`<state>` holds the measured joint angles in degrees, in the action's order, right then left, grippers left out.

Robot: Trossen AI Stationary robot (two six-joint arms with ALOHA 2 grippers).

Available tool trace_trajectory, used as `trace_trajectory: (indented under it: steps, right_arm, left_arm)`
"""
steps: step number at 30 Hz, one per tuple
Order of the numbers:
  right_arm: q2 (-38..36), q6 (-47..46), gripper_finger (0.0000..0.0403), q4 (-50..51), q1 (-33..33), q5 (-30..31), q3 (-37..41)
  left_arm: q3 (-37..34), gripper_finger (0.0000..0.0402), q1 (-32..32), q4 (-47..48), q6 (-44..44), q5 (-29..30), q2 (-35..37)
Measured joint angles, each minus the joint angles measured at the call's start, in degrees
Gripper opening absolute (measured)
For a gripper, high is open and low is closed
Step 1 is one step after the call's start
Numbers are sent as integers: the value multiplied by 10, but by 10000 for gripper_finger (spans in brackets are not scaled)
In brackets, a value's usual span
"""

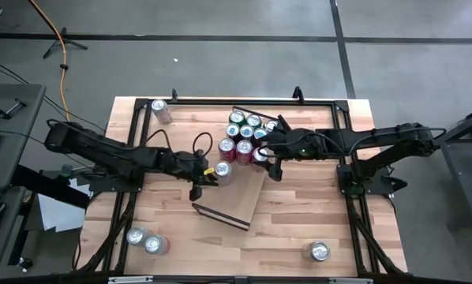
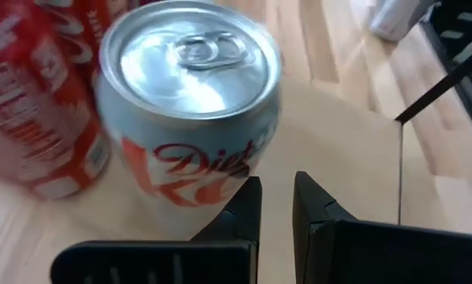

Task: Place canned beverage on shelf
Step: Put the bottom left red and silver soda can on the shelf, then put the bottom red and silver soda can on the shelf aligned with the other red and silver soda can

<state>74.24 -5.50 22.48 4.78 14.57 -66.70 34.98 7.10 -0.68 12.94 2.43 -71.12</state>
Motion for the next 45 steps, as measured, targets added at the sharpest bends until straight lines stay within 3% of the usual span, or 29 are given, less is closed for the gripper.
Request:
trace_trajectory:
  steps: [12,24,28,35,37,40,42,45]
  right_arm:
    - [0,-15,369,0,0,0,0]
    - [0,-26,369,0,0,0,0]
    - [-4,-32,369,9,2,-4,0]
    - [-57,-148,369,168,19,-108,-1]
    - [-74,-192,369,228,34,-156,-1]
    - [-88,-281,369,280,64,-225,-1]
    - [-89,-354,369,286,92,-268,-1]
    - [-82,-447,369,276,145,-344,-1]
  left_arm:
    - [0,0,-12,-67,-35,-29,-26]
    - [0,0,-24,-66,-53,52,-26]
    - [0,0,-26,-58,-43,55,-17]
    - [0,0,-23,-38,48,28,92]
    - [0,0,-20,-36,66,63,137]
    - [0,0,-13,-40,80,161,198]
    - [0,0,-11,-41,77,218,232]
    - [0,0,-11,-40,64,258,269]
